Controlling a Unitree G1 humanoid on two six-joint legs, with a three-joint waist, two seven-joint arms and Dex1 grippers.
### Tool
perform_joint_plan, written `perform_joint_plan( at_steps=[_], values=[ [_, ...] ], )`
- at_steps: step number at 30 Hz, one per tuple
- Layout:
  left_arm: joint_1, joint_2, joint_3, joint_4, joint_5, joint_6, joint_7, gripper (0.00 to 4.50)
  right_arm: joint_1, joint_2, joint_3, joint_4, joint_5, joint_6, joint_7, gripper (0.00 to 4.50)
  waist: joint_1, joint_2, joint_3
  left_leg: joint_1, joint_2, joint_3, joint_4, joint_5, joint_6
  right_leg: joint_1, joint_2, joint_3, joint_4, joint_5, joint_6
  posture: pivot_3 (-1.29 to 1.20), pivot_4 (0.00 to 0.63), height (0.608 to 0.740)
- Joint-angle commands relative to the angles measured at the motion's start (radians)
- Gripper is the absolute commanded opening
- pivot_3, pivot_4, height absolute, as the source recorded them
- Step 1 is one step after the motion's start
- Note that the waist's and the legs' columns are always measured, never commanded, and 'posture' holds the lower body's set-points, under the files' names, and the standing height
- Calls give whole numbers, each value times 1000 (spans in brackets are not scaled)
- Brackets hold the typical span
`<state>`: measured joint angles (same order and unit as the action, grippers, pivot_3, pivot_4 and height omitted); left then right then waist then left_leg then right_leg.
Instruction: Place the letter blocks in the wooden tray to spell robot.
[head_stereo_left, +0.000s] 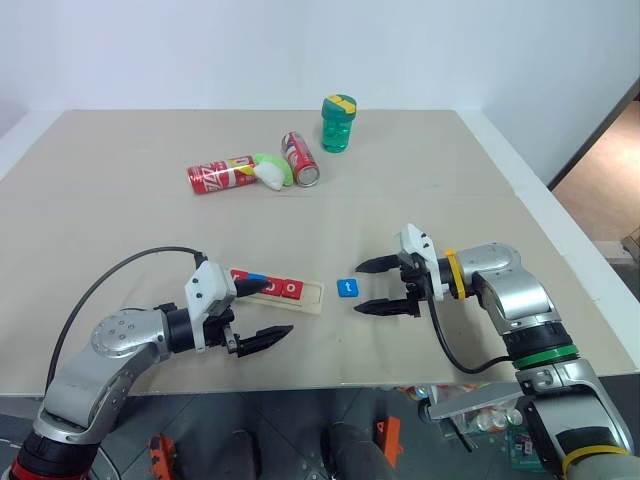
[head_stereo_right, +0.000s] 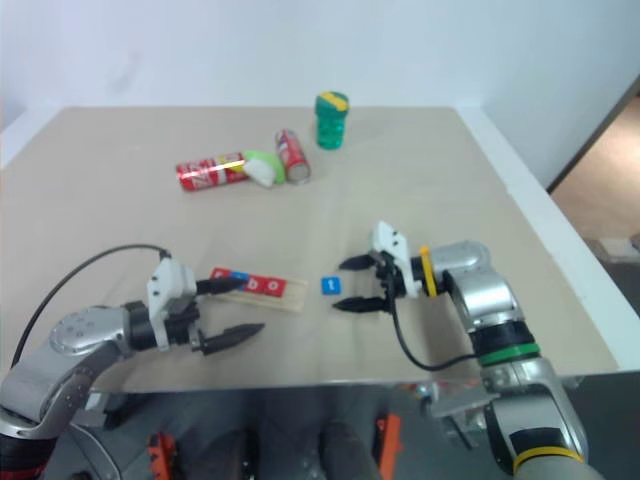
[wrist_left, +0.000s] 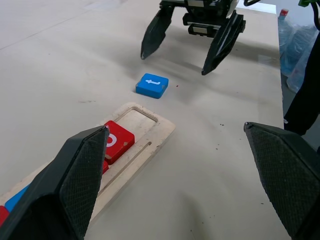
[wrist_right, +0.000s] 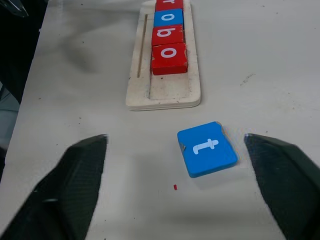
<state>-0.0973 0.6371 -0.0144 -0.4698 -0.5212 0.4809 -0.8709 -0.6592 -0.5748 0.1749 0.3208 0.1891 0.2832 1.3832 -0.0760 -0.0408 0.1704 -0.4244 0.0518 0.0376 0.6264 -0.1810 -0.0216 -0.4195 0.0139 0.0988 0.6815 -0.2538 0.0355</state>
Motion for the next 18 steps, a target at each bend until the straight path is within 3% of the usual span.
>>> perform_joint_plan(
  at_steps=[1,8,10,17,18],
  values=[
    [-2,0,4,-27,-3,-2,11,4500,-44,36,8,65,-22,-84,-32,4406,0,0,0,0,0,0,0,0,0,0,0,0,0,0,0,0,150,740],
    [20,5,14,-50,-6,7,33,4500,-69,77,30,224,-73,-215,-59,4406,1,0,0,0,-1,-1,0,0,0,1,-1,0,0,0,0,0,150,740],
    [28,6,17,-58,-7,10,41,4500,-66,80,29,245,-78,-228,-63,3827,1,0,0,0,-1,-1,0,0,0,1,-1,0,0,0,0,0,150,740],
    [69,3,33,-80,-5,11,81,4500,23,80,-20,95,-42,-110,-159,3827,2,0,0,0,-1,-2,0,0,0,2,-1,-1,0,0,1,0,150,740],
    [71,3,32,-81,-4,11,84,4500,39,79,-22,65,-40,-96,-172,3487,2,0,0,0,-1,-2,1,0,0,2,-1,-1,0,0,1,0,150,740]
  ],
)
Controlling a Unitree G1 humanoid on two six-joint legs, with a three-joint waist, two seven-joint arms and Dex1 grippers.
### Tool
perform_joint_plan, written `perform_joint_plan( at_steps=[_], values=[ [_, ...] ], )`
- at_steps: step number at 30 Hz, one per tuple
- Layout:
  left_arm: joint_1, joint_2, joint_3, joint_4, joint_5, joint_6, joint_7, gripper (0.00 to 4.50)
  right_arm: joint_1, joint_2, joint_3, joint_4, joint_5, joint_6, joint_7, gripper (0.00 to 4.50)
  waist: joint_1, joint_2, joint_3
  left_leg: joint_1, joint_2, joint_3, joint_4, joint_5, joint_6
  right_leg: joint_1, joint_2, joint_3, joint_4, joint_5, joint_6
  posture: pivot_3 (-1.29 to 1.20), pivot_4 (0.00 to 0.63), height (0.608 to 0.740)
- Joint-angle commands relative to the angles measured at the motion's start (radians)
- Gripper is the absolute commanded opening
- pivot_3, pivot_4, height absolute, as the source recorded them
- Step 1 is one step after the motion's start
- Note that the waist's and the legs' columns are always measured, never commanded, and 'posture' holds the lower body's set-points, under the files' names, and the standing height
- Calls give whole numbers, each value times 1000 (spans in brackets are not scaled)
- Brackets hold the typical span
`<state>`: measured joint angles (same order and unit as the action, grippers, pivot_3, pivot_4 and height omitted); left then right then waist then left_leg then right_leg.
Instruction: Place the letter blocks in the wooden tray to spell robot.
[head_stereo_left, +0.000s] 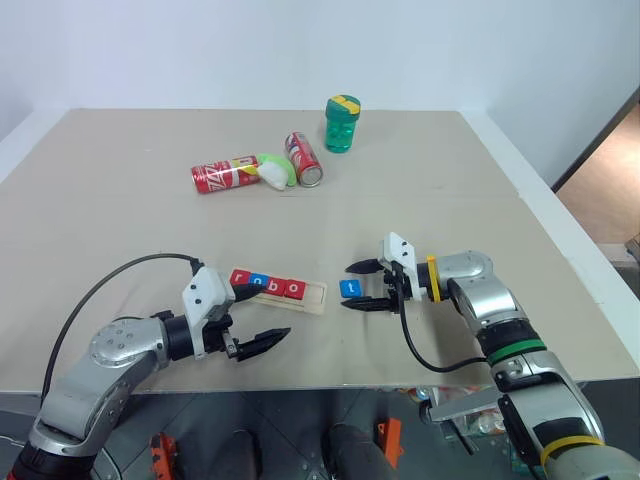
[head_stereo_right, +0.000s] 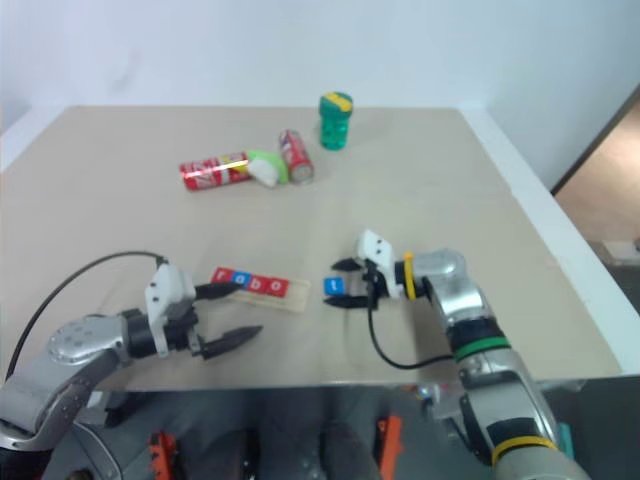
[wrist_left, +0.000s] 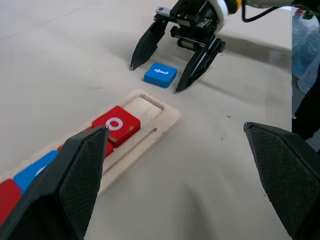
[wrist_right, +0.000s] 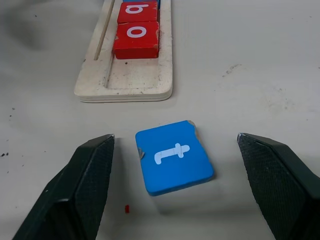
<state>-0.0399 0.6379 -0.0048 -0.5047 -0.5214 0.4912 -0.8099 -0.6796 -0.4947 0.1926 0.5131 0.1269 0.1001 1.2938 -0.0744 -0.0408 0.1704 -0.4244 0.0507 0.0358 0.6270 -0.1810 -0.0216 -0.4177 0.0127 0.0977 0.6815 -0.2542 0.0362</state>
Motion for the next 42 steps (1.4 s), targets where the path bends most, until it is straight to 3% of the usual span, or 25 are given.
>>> perform_joint_plan(
  at_steps=[1,4,12,16,22,28,37,38,42],
  values=[
    [15,1,23,-47,-4,2,26,4500,74,-3,-40,-153,23,96,-93,3345,0,0,0,0,0,0,0,0,0,0,0,0,0,0,0,0,150,740],
    [16,-2,17,-48,-3,3,33,4500,122,-5,-38,-223,32,132,-125,2367,2,0,0,0,0,0,1,0,0,1,0,0,0,0,1,0,150,740],
    [-3,-1,11,-31,-1,9,35,4500,218,-18,-38,-396,28,218,-218,1258,3,0,0,0,0,0,1,0,0,1,0,0,0,0,1,0,150,740],
    [-6,-7,7,-30,-2,14,45,4500,235,-27,-43,-456,40,256,-240,1230,3,0,0,0,0,0,1,0,0,1,0,0,0,0,1,0,150,740],
    [-4,-11,9,-26,5,10,56,4500,135,-16,-50,-457,53,294,-259,1230,1,0,0,0,0,1,1,0,0,0,0,1,0,1,0,0,150,740],
    [4,-17,21,-15,16,-1,75,4500,109,46,20,-575,83,407,-278,1230,1,-1,0,0,1,0,0,0,0,0,1,0,0,0,0,0,150,740],
    [13,-23,24,-18,21,-7,85,4500,86,67,101,-469,33,328,-264,1230,2,-1,0,-1,-1,0,1,0,0,-1,-1,0,0,-1,2,0,150,740],
    [12,-23,24,-17,21,-7,86,4500,80,70,104,-455,27,315,-264,2243,2,-1,0,-1,0,0,1,0,0,-1,-1,0,0,-1,1,0,150,740],
    [12,-25,23,-18,22,-8,90,4500,71,76,115,-418,12,279,-263,3541,1,-1,0,-1,1,0,1,0,0,-1,0,0,0,0,1,0,150,740]
  ],
)
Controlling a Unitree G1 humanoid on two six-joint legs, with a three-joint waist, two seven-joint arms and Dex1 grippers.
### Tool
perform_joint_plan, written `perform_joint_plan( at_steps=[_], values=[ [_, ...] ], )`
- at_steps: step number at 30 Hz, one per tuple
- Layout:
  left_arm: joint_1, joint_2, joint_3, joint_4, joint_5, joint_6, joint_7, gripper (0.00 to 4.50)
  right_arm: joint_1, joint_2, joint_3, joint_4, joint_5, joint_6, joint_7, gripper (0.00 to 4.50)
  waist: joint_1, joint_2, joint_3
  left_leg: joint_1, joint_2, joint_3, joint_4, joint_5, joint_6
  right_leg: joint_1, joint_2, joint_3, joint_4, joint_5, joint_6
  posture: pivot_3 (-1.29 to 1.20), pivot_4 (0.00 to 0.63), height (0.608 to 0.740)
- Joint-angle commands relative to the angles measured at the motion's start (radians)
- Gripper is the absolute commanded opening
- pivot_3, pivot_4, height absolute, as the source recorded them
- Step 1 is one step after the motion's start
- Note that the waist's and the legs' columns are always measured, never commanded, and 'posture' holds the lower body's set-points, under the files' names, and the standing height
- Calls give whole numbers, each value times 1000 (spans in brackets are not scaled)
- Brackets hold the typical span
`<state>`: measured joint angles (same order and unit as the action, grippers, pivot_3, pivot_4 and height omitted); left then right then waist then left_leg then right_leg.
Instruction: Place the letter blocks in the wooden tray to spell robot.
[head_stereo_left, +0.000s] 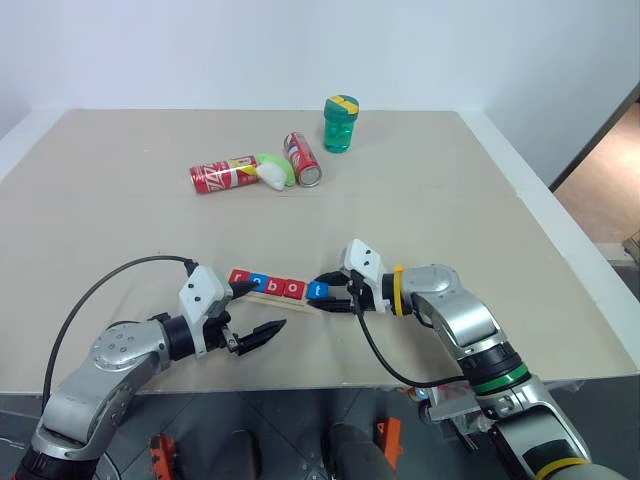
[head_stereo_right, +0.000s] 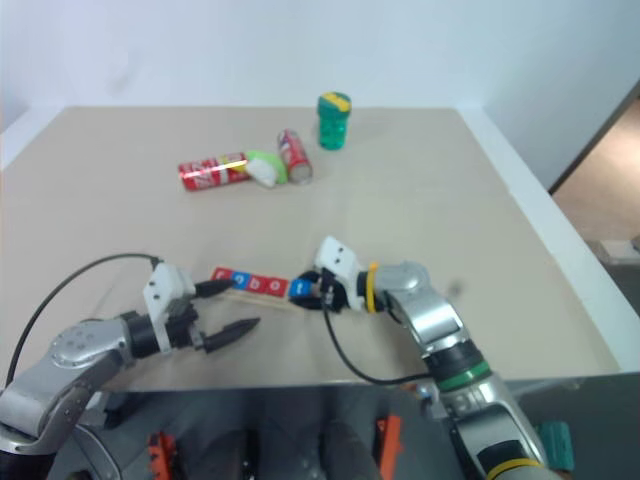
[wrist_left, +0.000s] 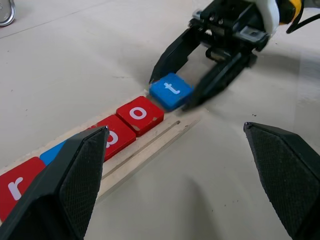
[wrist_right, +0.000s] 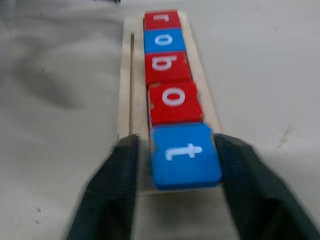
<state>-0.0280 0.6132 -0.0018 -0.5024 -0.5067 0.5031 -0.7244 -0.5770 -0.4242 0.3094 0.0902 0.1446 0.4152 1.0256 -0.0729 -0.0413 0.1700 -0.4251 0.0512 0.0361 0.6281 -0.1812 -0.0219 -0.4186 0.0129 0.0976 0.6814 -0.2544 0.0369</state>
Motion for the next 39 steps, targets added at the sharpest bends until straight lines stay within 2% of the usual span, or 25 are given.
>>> perform_joint_plan(
  at_steps=[1,3,9,16,19,25,29,33,39],
  values=[
    [3,0,21,-21,6,-21,4,4500,-32,8,0,10,-7,-39,6,3949,0,0,0,0,0,0,0,0,0,0,0,0,0,0,0,0,150,740],
    [5,0,21,-22,6,-22,5,4500,-36,12,2,21,-10,-46,6,4438,0,0,0,0,0,0,0,0,0,0,0,0,0,0,0,0,150,740],
    [16,2,24,-24,9,-26,5,4500,-57,28,-29,15,8,-30,-13,4438,0,0,0,0,0,0,0,0,0,0,0,0,0,0,0,0,150,740],
    [31,10,37,-31,-3,-31,-15,4500,-37,21,-146,-93,100,87,-79,4438,0,0,0,0,0,0,0,0,0,0,0,0,0,0,0,0,150,740],
    [40,17,38,-37,-7,-34,-31,4500,17,12,-197,-137,134,105,-109,3679,0,0,0,0,0,0,-1,0,0,0,0,0,0,-1,0,0,150,740],
    [36,23,41,-35,-19,-35,-49,4500,135,43,-280,-178,151,114,-251,1565,0,0,0,0,0,0,-1,0,0,0,0,1,0,-1,0,0,150,740],
    [26,22,40,-27,-28,-32,-57,4500,191,92,-274,-226,124,122,-360,158,-3,0,0,0,1,1,-1,0,0,-1,0,1,0,0,0,0,150,740],
    [21,22,34,-24,-28,-34,-60,4500,217,120,-238,-273,107,138,-416,70,-3,0,0,0,1,0,-1,0,0,-1,1,1,0,0,-1,0,150,740],
    [16,21,21,-20,-17,-39,-58,4500,254,106,-165,-335,99,146,-409,70,-3,0,0,0,0,1,-1,0,0,-1,0,1,0,-1,0,0,150,740]
  ],
)
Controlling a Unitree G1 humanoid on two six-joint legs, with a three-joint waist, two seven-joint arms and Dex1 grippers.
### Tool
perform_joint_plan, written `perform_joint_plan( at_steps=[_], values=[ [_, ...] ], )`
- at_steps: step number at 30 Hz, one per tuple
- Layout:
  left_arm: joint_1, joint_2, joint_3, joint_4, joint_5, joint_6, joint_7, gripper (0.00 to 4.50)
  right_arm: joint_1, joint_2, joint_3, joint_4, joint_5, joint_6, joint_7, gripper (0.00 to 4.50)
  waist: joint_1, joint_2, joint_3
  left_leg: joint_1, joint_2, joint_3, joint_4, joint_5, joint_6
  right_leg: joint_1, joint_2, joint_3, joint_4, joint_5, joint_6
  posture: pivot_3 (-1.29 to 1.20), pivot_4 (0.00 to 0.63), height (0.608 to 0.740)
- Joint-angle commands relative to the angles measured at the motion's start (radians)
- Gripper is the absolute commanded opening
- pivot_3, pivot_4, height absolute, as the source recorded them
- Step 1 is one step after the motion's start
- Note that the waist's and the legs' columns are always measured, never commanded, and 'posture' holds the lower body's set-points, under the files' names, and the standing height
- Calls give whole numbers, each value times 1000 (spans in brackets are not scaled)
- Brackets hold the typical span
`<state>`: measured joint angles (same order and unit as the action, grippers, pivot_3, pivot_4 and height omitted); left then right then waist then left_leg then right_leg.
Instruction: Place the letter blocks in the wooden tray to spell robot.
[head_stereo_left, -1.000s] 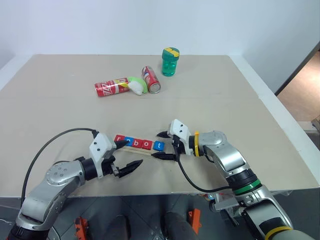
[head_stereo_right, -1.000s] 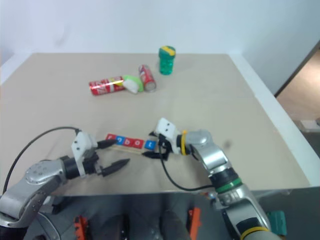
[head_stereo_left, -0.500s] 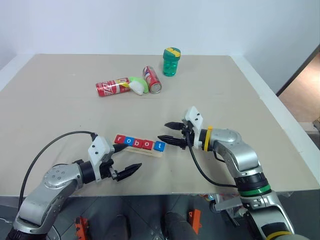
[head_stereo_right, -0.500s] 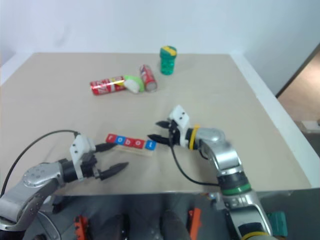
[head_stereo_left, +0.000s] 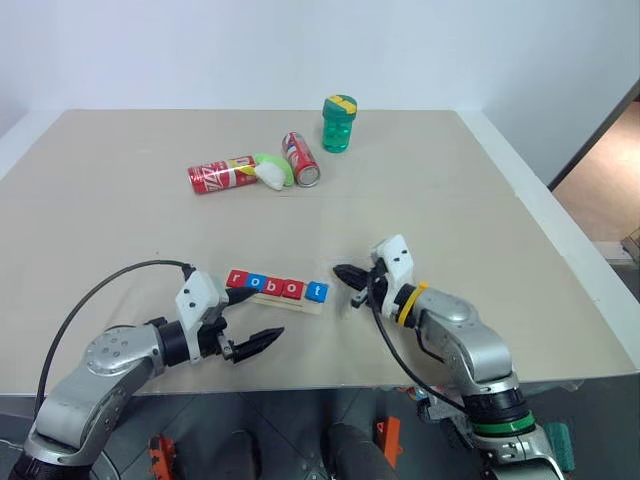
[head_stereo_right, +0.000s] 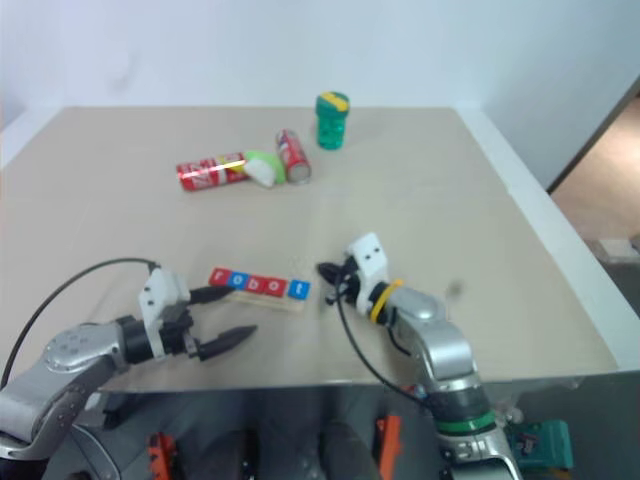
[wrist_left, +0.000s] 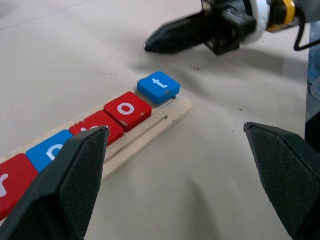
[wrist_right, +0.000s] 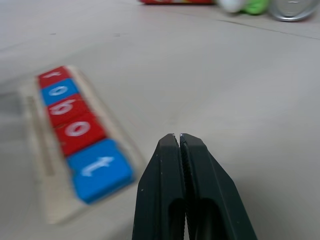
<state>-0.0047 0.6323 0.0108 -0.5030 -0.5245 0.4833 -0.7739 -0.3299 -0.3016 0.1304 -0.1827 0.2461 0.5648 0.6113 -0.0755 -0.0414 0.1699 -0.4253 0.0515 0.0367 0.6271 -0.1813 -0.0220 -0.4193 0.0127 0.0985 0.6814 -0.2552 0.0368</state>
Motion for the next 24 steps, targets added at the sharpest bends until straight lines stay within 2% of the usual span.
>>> perform_joint_plan(
  at_steps=[1,18,24],
  values=[
    [-7,2,8,-18,3,-20,-8,4500,11,-20,21,-67,-2,-2,7,70,0,0,0,0,0,0,0,0,0,0,0,0,0,0,0,0,150,740],
    [2,-1,-3,-20,19,-21,-3,4500,-4,-33,63,-78,11,-8,30,70,0,0,0,0,0,0,0,0,0,0,0,0,0,0,0,0,150,740],
    [-4,0,-5,-12,21,-21,-3,4500,-39,-37,24,-61,12,-11,8,70,0,0,0,0,0,0,0,0,0,0,0,0,0,0,0,0,150,740]
  ],
)
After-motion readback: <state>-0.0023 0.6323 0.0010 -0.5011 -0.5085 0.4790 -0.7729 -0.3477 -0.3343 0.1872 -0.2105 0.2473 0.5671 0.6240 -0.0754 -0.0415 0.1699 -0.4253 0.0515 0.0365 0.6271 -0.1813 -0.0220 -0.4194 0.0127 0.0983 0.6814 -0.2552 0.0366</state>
